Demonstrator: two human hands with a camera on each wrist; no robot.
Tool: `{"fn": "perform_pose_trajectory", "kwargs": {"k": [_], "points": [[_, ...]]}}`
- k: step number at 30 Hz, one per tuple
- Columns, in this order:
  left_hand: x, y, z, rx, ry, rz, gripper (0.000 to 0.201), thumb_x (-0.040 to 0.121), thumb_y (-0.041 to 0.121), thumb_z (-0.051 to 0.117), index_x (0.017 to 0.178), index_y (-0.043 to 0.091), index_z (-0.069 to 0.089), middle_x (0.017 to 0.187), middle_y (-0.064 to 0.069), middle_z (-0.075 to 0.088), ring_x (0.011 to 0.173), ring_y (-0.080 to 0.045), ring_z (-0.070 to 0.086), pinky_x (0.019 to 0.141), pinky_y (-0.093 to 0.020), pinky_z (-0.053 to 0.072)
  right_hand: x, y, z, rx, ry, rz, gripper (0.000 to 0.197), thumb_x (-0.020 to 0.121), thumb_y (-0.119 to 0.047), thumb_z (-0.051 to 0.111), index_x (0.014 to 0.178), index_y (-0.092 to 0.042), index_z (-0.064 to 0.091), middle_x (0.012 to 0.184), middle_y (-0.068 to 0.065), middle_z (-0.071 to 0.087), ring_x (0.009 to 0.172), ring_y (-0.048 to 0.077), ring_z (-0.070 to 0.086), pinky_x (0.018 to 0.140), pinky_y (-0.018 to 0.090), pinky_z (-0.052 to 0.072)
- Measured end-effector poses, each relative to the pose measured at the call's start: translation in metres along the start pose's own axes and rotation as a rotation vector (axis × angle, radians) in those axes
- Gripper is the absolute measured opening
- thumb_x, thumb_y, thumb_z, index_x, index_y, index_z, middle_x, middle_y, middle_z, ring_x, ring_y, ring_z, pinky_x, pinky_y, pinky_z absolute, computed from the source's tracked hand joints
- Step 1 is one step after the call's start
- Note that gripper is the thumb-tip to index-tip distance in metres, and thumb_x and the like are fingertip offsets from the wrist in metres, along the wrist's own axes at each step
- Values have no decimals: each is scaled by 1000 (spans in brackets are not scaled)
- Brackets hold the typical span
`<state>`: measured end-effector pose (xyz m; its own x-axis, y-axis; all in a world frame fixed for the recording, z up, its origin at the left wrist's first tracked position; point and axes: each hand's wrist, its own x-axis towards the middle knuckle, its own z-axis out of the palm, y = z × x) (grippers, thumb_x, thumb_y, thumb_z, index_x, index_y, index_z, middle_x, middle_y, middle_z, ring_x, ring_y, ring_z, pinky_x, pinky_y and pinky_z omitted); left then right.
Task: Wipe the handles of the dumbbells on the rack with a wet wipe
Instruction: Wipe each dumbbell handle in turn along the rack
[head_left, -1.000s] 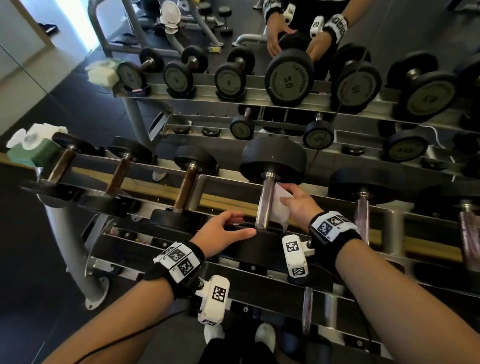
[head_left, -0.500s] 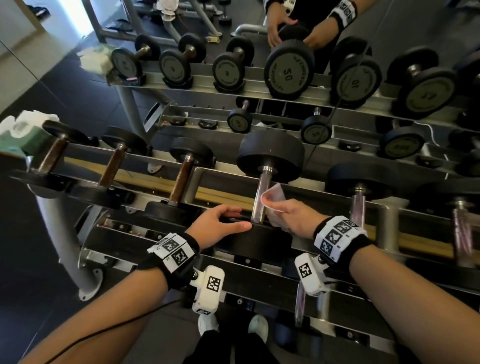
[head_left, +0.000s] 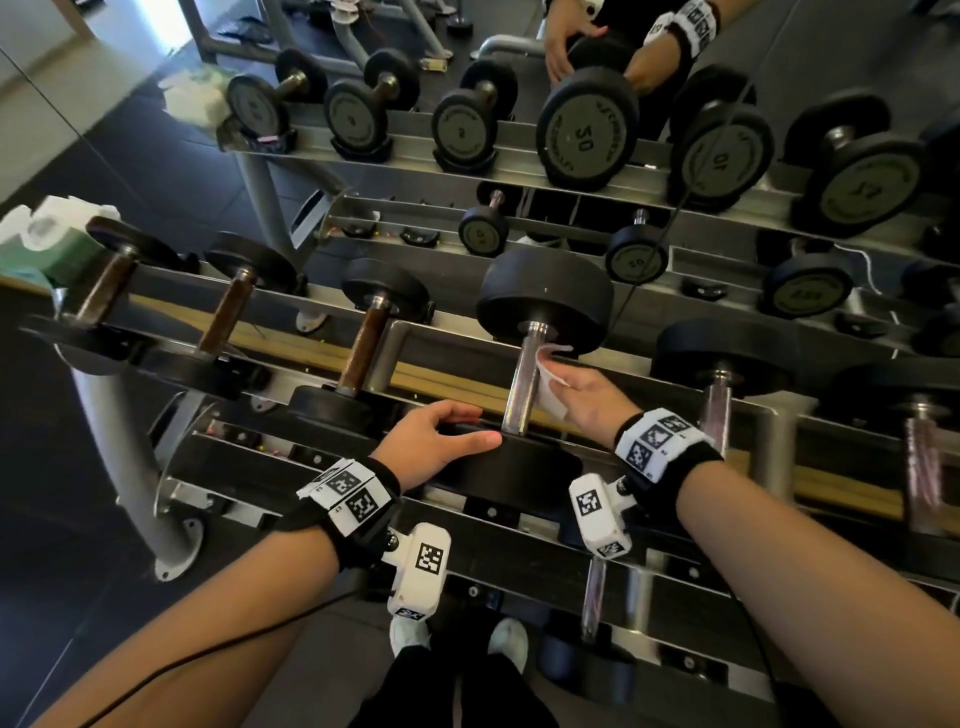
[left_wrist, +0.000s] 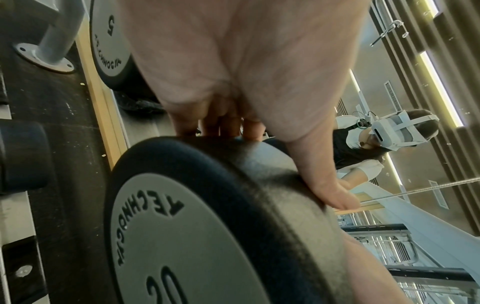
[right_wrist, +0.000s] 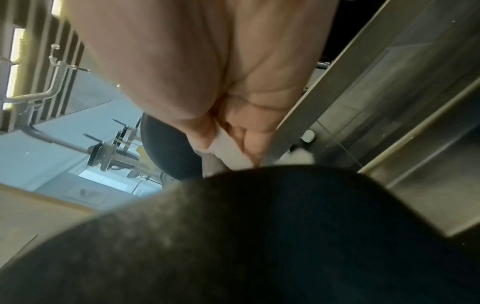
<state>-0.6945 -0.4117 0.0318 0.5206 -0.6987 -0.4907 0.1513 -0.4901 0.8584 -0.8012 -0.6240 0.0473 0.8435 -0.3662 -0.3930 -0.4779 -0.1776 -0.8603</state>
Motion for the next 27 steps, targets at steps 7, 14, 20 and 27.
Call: {"fn": "perform_pose_trajectory", "kwargs": {"k": [7,14,20,27], "points": [[0,-2,0,-18,-10,-1,75,57,58,84,123,27,64,116,2,70,108,-16,68,95,-42,56,-32,17,0,-11,-248,75,28,91,-40,57,116,-37,70,122,-8,68,115,8,60,104,25,41],[0,-2,0,-45,-43,-15,87,45,69,85,120,29,65,115,-3,71,103,-20,70,90,-44,58,-8,32,-23,636,118,272,36,103,-9,41,137,-10,53,122,17,63,104,29,64,85,42,53],[-3,2,-3,-27,-82,-24,91,44,73,82,123,31,63,118,-5,69,106,-21,69,91,-45,58,11,29,-11,666,86,325,37,104,-10,38,139,-14,50,122,15,63,110,33,61,91,48,52],[-4,1,-1,-32,-26,-27,85,45,73,82,119,35,64,117,1,68,104,-17,69,87,-41,60,19,26,-7,770,-25,308,46,101,4,32,140,-11,49,125,14,62,109,29,63,84,40,53]]}}
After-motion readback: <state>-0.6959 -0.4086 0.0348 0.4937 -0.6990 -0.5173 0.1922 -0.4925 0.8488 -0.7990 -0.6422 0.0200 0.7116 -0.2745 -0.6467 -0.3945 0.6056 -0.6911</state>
